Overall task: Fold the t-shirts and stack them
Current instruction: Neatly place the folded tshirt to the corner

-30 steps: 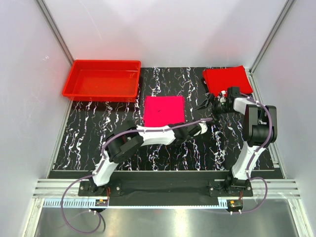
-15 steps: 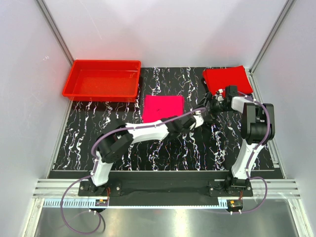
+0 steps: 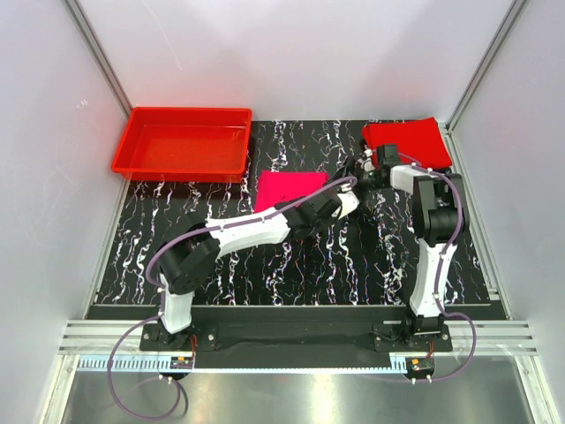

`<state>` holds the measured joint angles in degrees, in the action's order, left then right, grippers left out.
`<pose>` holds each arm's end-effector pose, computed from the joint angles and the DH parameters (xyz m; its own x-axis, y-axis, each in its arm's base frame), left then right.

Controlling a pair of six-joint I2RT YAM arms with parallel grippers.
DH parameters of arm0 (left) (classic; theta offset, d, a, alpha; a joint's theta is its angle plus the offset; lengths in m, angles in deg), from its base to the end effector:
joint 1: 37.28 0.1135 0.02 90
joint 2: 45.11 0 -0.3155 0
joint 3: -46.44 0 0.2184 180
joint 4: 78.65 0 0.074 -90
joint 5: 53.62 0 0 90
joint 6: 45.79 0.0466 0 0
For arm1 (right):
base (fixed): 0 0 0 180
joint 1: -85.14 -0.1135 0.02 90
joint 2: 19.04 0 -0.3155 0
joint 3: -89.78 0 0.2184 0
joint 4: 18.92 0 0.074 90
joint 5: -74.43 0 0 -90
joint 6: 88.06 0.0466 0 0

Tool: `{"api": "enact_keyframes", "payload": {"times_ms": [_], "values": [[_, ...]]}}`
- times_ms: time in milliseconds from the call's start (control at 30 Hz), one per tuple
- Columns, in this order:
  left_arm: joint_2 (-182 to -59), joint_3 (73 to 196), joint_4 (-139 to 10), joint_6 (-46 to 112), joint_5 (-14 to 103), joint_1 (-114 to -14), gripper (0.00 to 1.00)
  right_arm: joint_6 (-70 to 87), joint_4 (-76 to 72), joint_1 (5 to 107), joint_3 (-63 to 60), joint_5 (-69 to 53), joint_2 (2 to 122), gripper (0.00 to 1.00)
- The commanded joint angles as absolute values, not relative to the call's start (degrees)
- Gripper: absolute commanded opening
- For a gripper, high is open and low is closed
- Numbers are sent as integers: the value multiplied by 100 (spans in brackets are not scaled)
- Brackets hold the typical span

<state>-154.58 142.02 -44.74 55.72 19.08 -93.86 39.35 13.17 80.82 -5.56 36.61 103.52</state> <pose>0.2411 -0.3402 0.2708 -0.2628 0.7441 -0.6143 0.7545 0.5553 0.3499 0.4324 0.0696 0.1913 -0.9534 0.3016 0.0073 0.1649 0.5009 0.8496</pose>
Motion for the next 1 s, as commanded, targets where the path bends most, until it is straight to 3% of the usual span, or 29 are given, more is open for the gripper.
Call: {"api": "enact_keyframes", "payload": {"times_ms": [0, 267, 533, 967], "values": [[-15102, 14193, -4591, 5485, 2073, -9301, 0, 4027, 1153, 7890, -764, 3778, 10619, 100], [-14900, 14210, -4530, 5546, 2126, -9204, 0, 3781, 1180, 7767, -896, 3453, 10822, 98], [-14741, 14228, -4503, 5634, 2214, -9090, 0, 3753, 1083, 7697, -764, 3259, 10840, 83], [-14557, 14237, -4424, 5590, 2250, -9028, 0, 4369, 309, 7530, -1115, 2855, 11332, 80]]}}
